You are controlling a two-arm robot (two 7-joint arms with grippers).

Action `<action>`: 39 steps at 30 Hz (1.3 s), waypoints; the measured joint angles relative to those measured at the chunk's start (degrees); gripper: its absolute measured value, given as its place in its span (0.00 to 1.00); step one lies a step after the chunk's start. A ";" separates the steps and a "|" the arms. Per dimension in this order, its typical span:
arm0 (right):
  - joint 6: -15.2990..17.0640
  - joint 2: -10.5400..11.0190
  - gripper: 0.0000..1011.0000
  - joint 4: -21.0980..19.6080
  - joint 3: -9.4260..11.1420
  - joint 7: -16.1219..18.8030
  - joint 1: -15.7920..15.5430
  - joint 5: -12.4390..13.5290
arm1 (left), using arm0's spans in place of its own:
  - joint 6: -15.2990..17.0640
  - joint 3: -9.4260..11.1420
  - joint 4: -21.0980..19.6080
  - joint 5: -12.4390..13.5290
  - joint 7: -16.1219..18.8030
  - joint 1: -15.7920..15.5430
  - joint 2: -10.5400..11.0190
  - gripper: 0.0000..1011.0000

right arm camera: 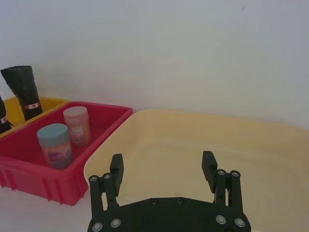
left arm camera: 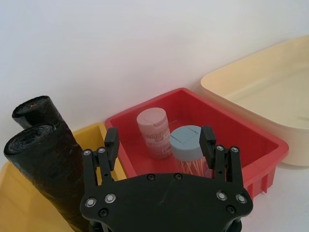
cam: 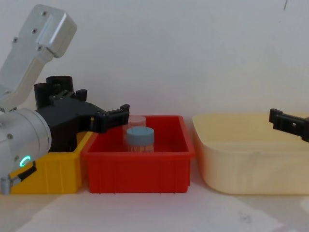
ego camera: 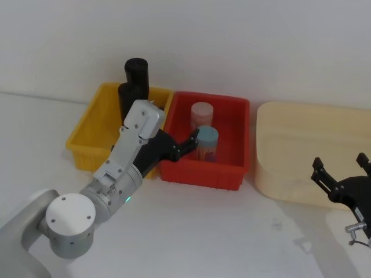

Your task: Pick up the garbage bag with the one hand and transfer it to the other hand.

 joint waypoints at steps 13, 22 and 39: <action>0.00 0.00 0.99 0.00 0.00 0.00 0.00 0.00 | 0.00 0.00 0.00 0.00 0.00 0.00 0.00 0.99; 0.00 0.00 0.99 0.00 0.00 0.00 0.00 0.00 | 0.00 0.00 0.00 0.00 0.00 0.00 0.00 0.99; 0.00 0.00 0.99 0.00 0.00 0.00 0.00 0.00 | 0.00 0.00 0.00 0.00 0.00 0.00 0.00 0.99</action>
